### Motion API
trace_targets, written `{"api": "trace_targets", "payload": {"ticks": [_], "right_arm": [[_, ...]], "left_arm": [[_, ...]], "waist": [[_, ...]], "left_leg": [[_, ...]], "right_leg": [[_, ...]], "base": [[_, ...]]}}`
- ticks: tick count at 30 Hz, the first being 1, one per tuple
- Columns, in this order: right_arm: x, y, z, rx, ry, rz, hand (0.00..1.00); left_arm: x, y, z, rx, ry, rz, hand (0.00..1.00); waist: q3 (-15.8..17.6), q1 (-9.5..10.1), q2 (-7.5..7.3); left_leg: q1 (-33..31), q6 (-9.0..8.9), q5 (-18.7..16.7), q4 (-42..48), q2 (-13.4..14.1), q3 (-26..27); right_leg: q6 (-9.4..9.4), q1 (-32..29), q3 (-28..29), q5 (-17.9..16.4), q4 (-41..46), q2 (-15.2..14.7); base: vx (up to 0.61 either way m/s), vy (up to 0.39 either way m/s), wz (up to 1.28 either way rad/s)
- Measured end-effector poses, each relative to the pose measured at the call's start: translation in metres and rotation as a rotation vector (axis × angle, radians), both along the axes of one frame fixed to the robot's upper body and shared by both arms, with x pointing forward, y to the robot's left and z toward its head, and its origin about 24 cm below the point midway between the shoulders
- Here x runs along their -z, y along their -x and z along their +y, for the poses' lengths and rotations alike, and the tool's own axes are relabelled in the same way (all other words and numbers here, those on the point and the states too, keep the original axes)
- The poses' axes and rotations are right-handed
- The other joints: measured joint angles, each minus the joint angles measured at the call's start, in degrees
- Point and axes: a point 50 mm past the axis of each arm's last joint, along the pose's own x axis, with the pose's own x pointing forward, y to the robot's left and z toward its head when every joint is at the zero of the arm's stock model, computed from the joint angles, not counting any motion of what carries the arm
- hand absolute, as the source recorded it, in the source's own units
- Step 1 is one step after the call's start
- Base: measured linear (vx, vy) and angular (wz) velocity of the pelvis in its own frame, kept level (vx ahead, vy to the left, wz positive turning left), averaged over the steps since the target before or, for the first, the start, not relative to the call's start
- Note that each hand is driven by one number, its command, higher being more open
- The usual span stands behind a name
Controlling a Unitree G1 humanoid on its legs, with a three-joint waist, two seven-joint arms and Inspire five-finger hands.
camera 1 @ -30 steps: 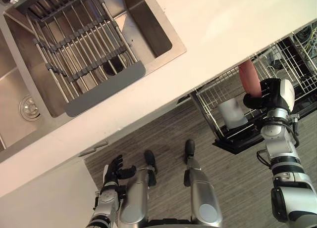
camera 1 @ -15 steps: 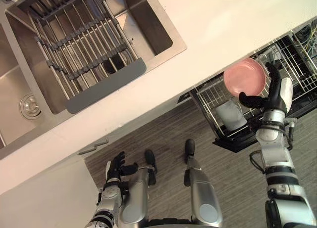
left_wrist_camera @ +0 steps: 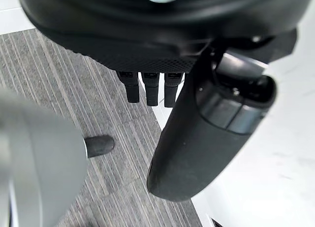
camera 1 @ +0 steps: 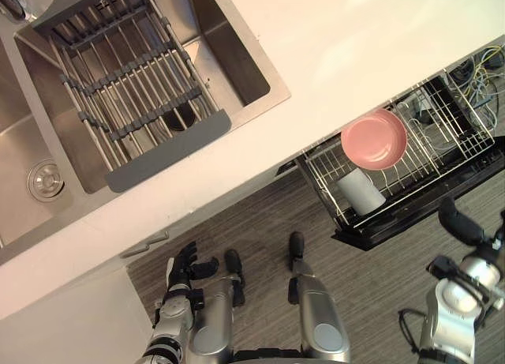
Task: Walk over to the sink, pick up the cup, carry it to the dishwasher, place the cup inside the dishwasher, then close the dishwasher door
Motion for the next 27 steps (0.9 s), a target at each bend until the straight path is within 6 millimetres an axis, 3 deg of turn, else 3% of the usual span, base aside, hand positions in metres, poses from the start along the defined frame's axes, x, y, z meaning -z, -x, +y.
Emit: {"api": "trace_targets", "payload": {"ticks": [3,10,14,16,20,24,27], "right_arm": [[0.019,0.003,0.009,-0.009,-0.154,-0.028,0.9],[0.041,-0.007,0.028,-0.101,-0.412,-0.184,0.9],[0.059,-0.025,0.036,-0.149,-0.598,-0.292,0.9],[0.063,-0.044,0.038,-0.183,-0.683,-0.332,0.9],[0.039,-0.083,0.049,-0.339,-0.692,-0.423,0.9],[-0.013,-0.139,0.07,-0.547,-0.683,-0.563,0.9],[-0.041,-0.159,0.079,-0.642,-0.66,-0.615,0.9]], "left_arm": [[-0.003,-0.005,-0.009,0.005,0.025,-0.026,0.9],[-0.003,-0.005,-0.013,0.007,0.035,-0.024,0.9],[-0.002,-0.003,-0.006,0.04,0.013,-0.012,0.9],[-0.003,-0.004,-0.001,0.045,0.002,-0.014,0.9],[-0.004,-0.004,0.009,0.052,-0.022,-0.013,0.9],[-0.006,-0.007,0.012,0.058,-0.032,-0.019,0.9],[-0.004,-0.006,0.008,0.074,-0.033,-0.009,0.9]], "waist": [[0.0,0.28,-0.03],[-0.1,1.63,-0.53],[-0.4,1.64,-1.17],[-0.4,1.56,-1.16],[-0.4,1.57,-1.12],[-0.1,2.06,-0.42],[-0.3,3.49,1.0]], "left_leg": [[0.5,-0.51,-0.5,0.6,0.9,1.9],[0.8,-0.61,-0.9,0.6,1.5,2.6],[0.6,-0.66,-0.4,-0.3,1.1,2.1],[0.2,-0.49,0.4,-0.9,0.5,1.3],[-1.0,-0.25,1.4,-1.1,0.1,-0.2],[-2.6,0.1,3.6,-2.5,-0.8,-2.6],[-2.9,0.11,5.2,-3.8,-1.2,-3.7]], "right_leg": [[-0.14,0.0,-0.2,-1.2,1.7,0.2],[-0.46,-0.5,-0.2,-2.6,3.8,0.5],[-0.43,-1.1,-0.2,-2.6,3.8,0.4],[-0.27,-1.5,-0.6,-2.3,3.5,0.0],[-0.29,-1.5,-1.7,-1.0,2.1,-0.3],[-0.64,-1.4,-3.9,0.8,0.0,-0.7],[-0.87,-1.4,-5.0,1.4,-0.8,-0.9]], "base": [[0.02,-0.003,0.01],[0.0,-0.004,0.0],[0.0,0.001,0.01],[0.01,0.009,0.12],[-0.03,0.007,0.17],[-0.08,-0.013,0.28],[-0.06,-0.021,0.22]]}}
